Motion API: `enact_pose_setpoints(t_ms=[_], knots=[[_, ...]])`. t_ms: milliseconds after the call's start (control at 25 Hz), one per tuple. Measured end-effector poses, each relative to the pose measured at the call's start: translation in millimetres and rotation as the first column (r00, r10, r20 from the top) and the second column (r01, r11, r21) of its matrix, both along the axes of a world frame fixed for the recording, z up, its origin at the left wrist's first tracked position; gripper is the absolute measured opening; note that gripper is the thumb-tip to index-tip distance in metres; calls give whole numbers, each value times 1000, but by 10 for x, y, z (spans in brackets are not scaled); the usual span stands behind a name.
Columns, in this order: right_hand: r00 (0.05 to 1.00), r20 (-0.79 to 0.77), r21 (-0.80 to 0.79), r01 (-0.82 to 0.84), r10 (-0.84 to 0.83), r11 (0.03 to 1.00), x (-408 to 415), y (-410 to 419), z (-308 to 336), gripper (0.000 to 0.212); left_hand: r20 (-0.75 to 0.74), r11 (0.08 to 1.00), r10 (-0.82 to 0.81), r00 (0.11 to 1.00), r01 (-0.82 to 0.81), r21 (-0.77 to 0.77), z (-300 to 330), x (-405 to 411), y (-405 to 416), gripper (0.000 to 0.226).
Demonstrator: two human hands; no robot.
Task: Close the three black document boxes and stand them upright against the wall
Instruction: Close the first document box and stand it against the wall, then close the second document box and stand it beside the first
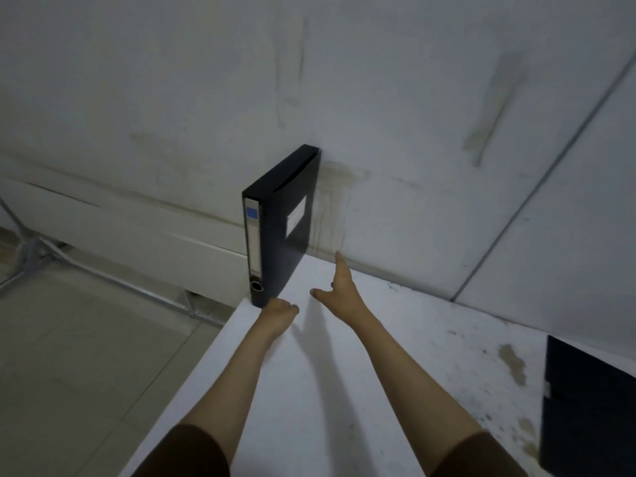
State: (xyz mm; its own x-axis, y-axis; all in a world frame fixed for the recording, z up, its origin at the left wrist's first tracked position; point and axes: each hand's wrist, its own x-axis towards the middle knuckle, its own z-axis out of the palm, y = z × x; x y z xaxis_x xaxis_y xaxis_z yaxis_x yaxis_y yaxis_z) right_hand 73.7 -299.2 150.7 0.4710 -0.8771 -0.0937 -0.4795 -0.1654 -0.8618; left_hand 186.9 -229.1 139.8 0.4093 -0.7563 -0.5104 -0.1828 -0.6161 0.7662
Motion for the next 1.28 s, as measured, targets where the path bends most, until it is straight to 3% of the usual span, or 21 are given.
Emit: enact_pose_setpoints(t_ms=[240, 400, 600, 960, 1080, 1280], knots=[[990, -24, -43, 134, -136, 990, -1563, 62, 80, 64, 74, 972, -142, 987, 153, -176, 58, -1242, -66, 33], [982, -37, -37, 182, -184, 983, -2869, 154, 19, 41, 99, 947, -138, 985, 160, -279, 5, -2319, -125, 28], [970, -68, -18, 234, -234, 972, -4441, 329, -201, 34, 133, 924, -198, 971, 230, -305, -198, -3558, -133, 25], [853, -177, -51, 491, -492, 870, -6242, 900, -693, 32, 183, 877, -392, 902, 426, -224, -638, -4905, -5, 18], [778, -310, -128, 535, -546, 835, -6563, 1065, -874, 34, 204, 841, -492, 846, 522, -138, -847, -5105, 13, 23], [708, -574, -79, 452, -411, 889, -6799, 1283, -1101, 47, 263, 750, -648, 715, 658, 63, -1146, -5293, 115, 37]])
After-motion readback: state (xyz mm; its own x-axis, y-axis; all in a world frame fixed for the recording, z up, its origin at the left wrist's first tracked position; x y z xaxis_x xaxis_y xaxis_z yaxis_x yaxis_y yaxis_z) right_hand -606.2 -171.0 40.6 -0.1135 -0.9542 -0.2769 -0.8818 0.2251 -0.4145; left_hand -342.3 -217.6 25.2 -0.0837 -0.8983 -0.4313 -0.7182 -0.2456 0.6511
